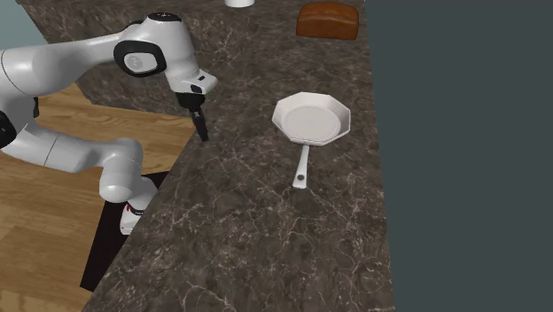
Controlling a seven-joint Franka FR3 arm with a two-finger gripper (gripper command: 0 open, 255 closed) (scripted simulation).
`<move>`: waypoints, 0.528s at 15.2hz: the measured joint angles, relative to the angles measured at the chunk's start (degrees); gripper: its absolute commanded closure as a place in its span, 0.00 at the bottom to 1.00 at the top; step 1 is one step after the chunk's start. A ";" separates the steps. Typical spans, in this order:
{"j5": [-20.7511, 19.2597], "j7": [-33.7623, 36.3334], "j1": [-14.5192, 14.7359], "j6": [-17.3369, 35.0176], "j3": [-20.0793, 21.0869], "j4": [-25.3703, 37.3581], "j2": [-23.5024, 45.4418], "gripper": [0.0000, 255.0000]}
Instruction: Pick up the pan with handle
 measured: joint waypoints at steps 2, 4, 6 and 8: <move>0.35 0.43 -0.22 0.55 -0.22 0.61 0.90 0.00; 1.63 1.98 -0.87 2.13 -0.81 2.83 3.85 0.00; 3.01 3.42 -1.69 4.27 -1.88 5.68 7.77 0.00; 4.73 5.26 -2.29 6.16 -2.62 8.25 11.12 0.00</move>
